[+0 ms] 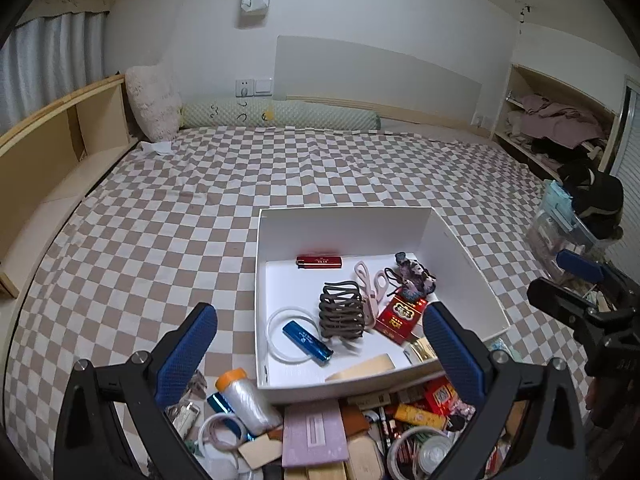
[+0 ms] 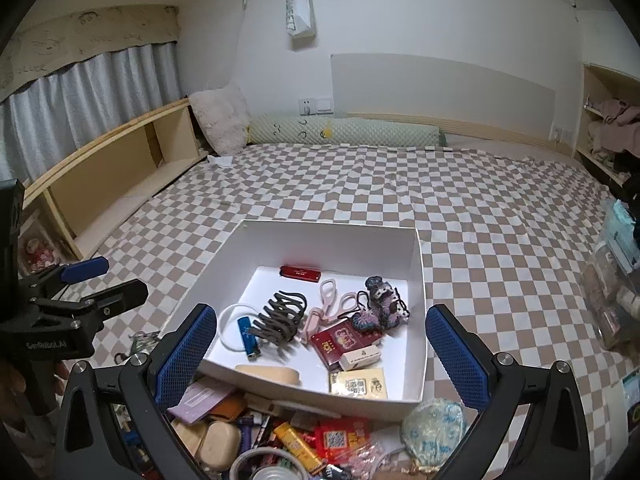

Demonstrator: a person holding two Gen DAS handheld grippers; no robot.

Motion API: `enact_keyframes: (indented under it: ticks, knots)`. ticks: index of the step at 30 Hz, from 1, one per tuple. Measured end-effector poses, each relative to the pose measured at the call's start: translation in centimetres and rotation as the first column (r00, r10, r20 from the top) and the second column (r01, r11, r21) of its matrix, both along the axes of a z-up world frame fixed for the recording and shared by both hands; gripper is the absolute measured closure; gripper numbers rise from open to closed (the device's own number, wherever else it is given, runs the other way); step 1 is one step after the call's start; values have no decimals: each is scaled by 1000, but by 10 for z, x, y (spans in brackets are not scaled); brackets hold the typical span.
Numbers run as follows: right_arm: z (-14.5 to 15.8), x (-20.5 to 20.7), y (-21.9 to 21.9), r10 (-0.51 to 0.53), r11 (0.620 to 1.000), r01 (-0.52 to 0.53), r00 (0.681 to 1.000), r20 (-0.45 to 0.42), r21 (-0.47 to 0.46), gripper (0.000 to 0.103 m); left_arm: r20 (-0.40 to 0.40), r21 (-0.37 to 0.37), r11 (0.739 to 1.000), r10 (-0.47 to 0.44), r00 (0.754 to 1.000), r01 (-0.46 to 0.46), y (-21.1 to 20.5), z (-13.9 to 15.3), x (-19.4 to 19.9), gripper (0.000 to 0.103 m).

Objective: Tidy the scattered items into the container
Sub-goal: 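Withdraw both grippers from the box back toward the item pile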

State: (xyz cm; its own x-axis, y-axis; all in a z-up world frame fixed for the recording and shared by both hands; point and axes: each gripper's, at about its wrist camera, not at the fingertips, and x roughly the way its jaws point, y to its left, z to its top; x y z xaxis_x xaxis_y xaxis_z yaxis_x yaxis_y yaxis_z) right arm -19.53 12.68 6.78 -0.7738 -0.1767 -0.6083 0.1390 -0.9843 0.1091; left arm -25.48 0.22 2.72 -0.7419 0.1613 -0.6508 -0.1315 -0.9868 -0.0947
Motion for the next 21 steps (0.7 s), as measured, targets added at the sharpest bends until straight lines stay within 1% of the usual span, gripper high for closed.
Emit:
enact_keyframes:
  ticks: [3, 6, 11, 16, 21]
  knots:
    - [3, 14, 0, 4, 1000, -4, 1000, -7, -4, 0, -15, 0, 1000, 9, 1000, -9, -2, 5, 17, 0]
    - [5, 31, -1, 2, 1000, -2, 1000, -22, 20, 0, -36, 4, 1000, -14, 999, 15, -2, 8, 35, 0]
    - [3, 54, -4, -3, 998, 4, 1000, -30, 59, 0, -72, -36, 999, -41, 997, 38, 5, 6, 68, 0]
    - [-4, 77, -6, -8, 996, 12, 999, -39, 88, 0, -68, -29, 998, -59, 996, 58, 7, 2, 90, 0]
    - [-11, 98, 0, -35, 997, 38, 999, -40, 74, 0, -73, -34, 998, -52, 996, 50, 9, -1, 106, 0]
